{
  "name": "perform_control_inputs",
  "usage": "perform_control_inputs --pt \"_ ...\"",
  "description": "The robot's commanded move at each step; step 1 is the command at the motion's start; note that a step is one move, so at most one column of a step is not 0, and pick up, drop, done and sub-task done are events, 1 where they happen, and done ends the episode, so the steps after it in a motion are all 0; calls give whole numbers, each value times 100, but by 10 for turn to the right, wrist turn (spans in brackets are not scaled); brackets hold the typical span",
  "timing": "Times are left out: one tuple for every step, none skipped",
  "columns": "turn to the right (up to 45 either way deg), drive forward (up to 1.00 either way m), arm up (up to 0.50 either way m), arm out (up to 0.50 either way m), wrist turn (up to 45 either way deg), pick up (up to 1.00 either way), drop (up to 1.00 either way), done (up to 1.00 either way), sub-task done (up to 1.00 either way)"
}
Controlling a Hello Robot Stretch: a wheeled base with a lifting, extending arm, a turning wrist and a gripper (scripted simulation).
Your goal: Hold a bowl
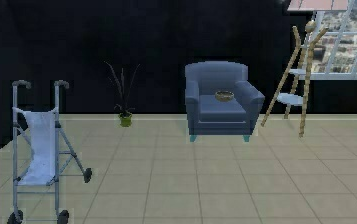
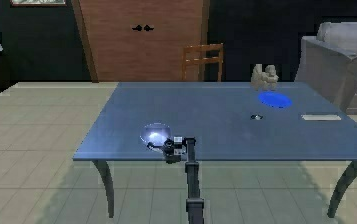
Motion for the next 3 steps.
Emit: perform_control_inputs --pt "0 0 0 0 0 100 0 0 0" --pt "0 0 10 0 0 0 0 0 0" --pt "0 0 0 0 0 0 0 100 0"
